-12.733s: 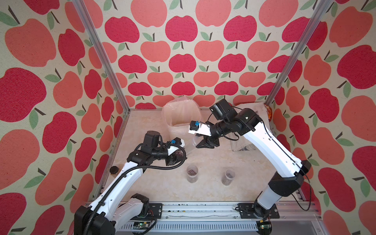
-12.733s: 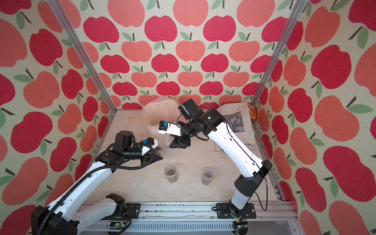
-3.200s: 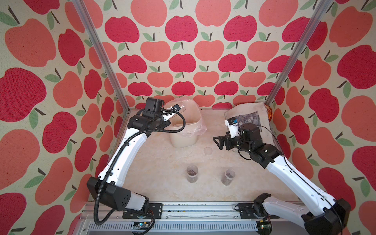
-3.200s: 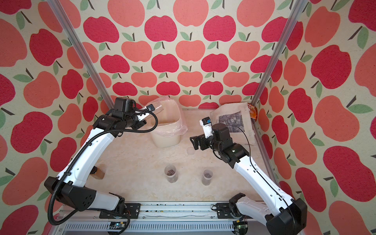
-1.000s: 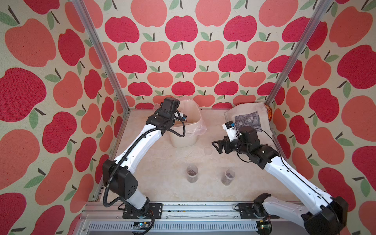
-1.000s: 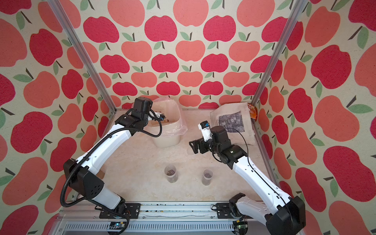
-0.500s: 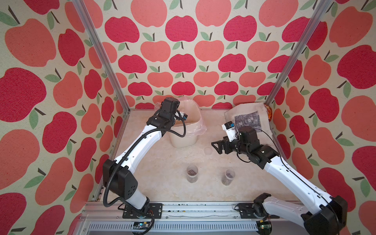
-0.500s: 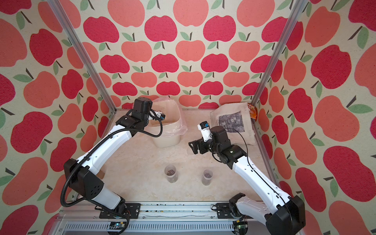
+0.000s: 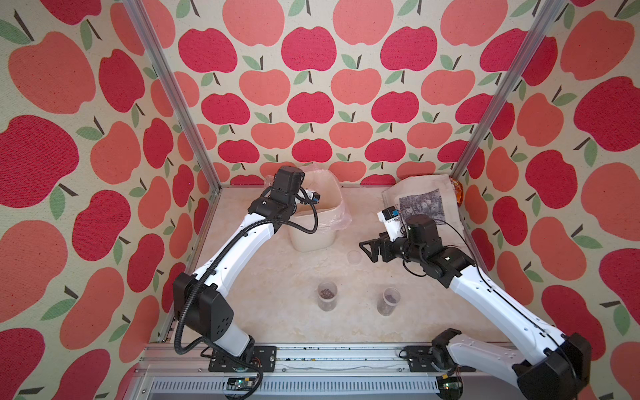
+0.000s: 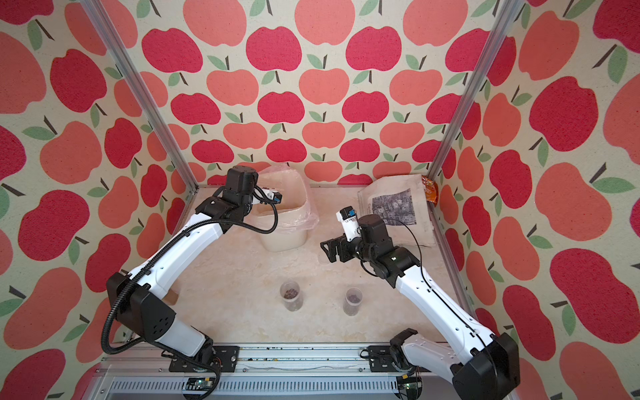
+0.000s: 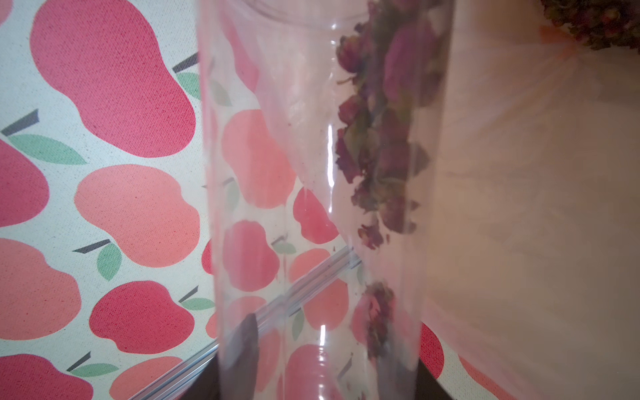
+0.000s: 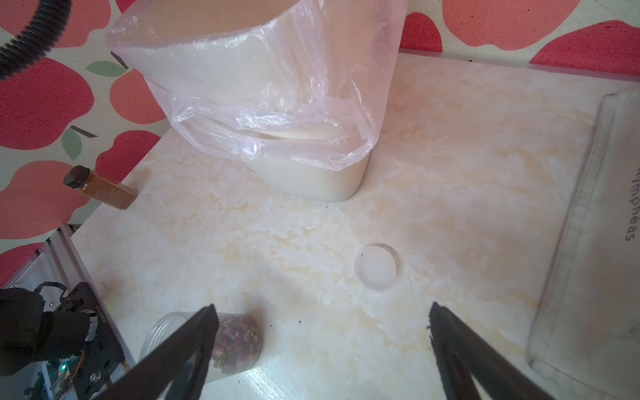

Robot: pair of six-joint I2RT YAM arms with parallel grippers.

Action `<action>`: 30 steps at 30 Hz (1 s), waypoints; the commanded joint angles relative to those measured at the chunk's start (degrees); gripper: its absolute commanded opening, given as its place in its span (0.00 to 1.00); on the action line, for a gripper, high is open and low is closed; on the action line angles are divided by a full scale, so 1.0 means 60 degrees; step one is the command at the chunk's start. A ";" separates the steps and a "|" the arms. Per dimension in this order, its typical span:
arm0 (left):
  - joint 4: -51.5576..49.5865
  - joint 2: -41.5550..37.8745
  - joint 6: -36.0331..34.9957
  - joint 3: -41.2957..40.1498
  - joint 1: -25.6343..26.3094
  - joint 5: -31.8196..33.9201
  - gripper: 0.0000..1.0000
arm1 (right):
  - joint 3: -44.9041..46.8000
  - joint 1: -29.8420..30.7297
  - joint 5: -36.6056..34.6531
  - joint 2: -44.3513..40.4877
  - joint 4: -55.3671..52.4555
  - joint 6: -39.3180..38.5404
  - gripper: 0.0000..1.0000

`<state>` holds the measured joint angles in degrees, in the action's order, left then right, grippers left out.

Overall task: Empty the moldy dried flower tea in the jars
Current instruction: Pour the moldy dried flower tea into the trash bin.

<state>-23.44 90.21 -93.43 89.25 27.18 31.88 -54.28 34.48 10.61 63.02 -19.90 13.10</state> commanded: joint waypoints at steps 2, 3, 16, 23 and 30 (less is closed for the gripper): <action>-0.0062 -0.0191 0.0154 0.0301 -0.0013 -0.0153 0.00 | 0.0097 -0.0034 0.0204 0.0062 0.0089 0.0090 0.99; 0.0034 -0.0215 0.0253 0.0325 -0.0067 -0.0153 0.00 | 0.0111 -0.0034 0.0198 0.0044 0.0088 0.0095 0.99; -0.0640 -0.0426 0.1875 0.0517 -0.0312 -0.1037 0.00 | -0.0189 -0.0035 0.0224 -0.0001 -0.0211 0.0113 0.99; -0.0781 -0.0471 0.1889 0.0493 -0.0333 -0.1152 0.00 | -0.0239 -0.0037 0.0267 -0.0032 -0.0211 0.0141 0.99; -0.0779 -0.0280 0.2199 0.0727 -0.0324 -0.1268 0.00 | -0.0401 -0.0042 0.0443 -0.0015 -0.0272 0.0196 0.99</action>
<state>-27.46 88.60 -83.11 90.89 25.15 25.76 -54.98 34.48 12.01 63.02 -20.60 13.52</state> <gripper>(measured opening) 0.542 0.992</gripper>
